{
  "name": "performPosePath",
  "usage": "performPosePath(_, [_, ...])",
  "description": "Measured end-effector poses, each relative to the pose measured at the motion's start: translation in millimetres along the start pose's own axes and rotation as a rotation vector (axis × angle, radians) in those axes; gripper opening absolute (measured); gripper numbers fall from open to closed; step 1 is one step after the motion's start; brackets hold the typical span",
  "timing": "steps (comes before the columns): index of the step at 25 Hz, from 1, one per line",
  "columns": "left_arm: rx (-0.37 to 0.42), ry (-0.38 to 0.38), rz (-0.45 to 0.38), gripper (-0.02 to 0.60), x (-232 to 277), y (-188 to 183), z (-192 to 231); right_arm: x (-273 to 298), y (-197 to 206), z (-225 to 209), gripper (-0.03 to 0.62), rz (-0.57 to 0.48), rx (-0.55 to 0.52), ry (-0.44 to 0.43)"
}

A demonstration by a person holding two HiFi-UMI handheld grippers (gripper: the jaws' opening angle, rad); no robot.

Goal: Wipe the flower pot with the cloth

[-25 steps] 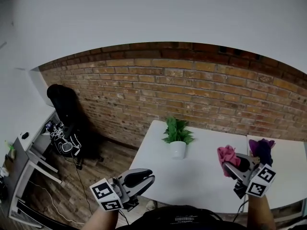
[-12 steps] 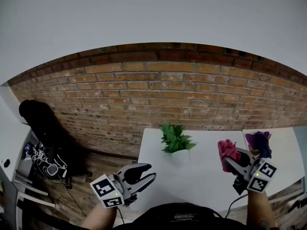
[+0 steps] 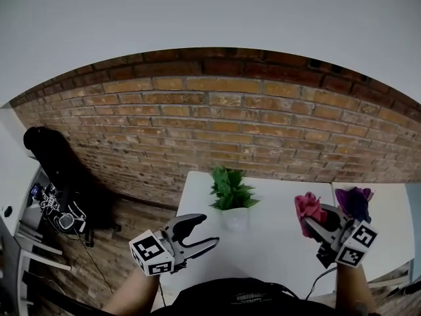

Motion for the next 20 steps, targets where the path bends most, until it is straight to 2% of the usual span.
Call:
performPosePath(3, [0.042, -0.034, 0.061, 0.337, 33.3, 7.1, -4.9, -7.7, 0.6, -33.4, 0.123, -0.004, 0.007, -0.034])
performPosePath(6, [0.081, -0.042, 0.151, 0.378, 56.5, 19.4, -2.8, -5.3, 4.4, -54.4, 0.123, -0.01, 0.013, -0.052])
performPosePath(9, [0.13, -0.019, 0.269, 0.422, 69.8, 35.9, 7.6, 3.6, 9.2, -61.2, 0.123, -0.011, 0.015, -0.057])
performPosePath(14, [0.272, 0.015, 0.445, 0.522, 93.7, 67.5, 43.3, 23.2, 18.6, -70.9, 0.123, 0.012, 0.025, -0.041])
performPosePath(17, [0.297, 0.037, 0.53, 0.57, 110.6, 92.0, 62.9, 34.8, 27.3, -77.5, 0.123, 0.034, 0.038, -0.026])
performPosePath(20, [0.314, 0.071, 0.602, 0.58, 128.1, 116.1, 73.4, 48.2, 35.1, -86.0, 0.123, 0.062, 0.048, -0.02])
Point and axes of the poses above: the fingertips, and each gripper's own axes: x forward along the fingers, z to its left, y out of its underside, the point moved 9 cm from there along -x, backward along the fingers
